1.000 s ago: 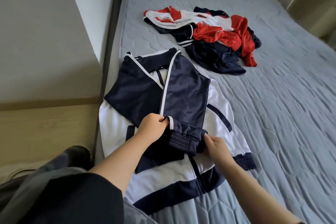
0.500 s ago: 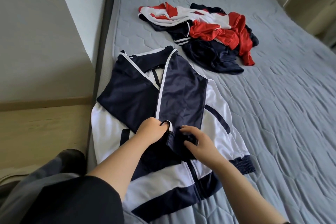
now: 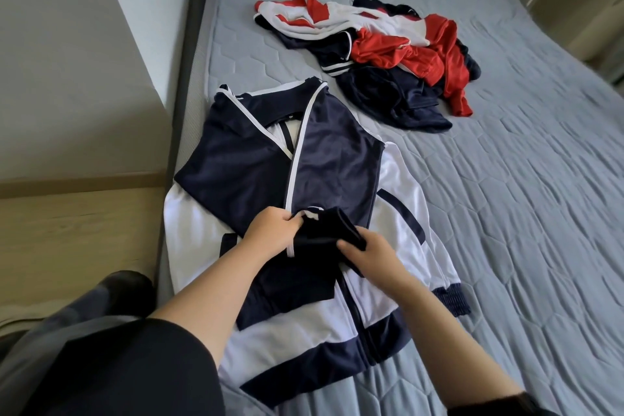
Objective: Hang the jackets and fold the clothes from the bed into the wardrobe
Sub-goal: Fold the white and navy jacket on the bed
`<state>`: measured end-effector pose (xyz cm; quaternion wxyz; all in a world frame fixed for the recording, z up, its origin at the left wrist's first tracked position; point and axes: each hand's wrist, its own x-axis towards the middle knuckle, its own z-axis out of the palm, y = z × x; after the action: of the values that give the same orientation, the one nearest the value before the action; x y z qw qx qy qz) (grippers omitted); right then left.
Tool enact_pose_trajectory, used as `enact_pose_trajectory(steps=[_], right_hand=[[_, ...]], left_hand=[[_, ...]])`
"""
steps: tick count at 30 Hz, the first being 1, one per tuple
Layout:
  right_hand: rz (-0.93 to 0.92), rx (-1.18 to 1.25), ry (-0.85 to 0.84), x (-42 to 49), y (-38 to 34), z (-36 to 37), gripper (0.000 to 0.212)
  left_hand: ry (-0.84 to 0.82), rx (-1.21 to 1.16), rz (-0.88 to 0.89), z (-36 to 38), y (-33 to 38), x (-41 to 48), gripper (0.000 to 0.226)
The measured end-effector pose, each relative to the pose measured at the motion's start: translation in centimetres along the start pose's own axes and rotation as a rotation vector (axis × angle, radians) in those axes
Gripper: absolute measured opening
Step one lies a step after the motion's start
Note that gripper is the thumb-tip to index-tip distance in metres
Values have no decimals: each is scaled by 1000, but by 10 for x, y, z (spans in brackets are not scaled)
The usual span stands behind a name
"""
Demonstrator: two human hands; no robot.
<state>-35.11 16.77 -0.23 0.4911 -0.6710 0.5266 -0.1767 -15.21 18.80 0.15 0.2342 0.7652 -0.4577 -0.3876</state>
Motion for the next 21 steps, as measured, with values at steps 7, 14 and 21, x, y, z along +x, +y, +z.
enact_pose_trajectory(steps=[7,14,21], right_hand=[[375,852,236,34,24,-46,19],[454,561,618,43,50,-55,24],[312,322,897,40,49,-63,17]], left_hand=[[-89,-33,143,-1,-3,-2,32],[34,73,126,10,-2,-4,9],[31,4,189,21,5,-2,23]])
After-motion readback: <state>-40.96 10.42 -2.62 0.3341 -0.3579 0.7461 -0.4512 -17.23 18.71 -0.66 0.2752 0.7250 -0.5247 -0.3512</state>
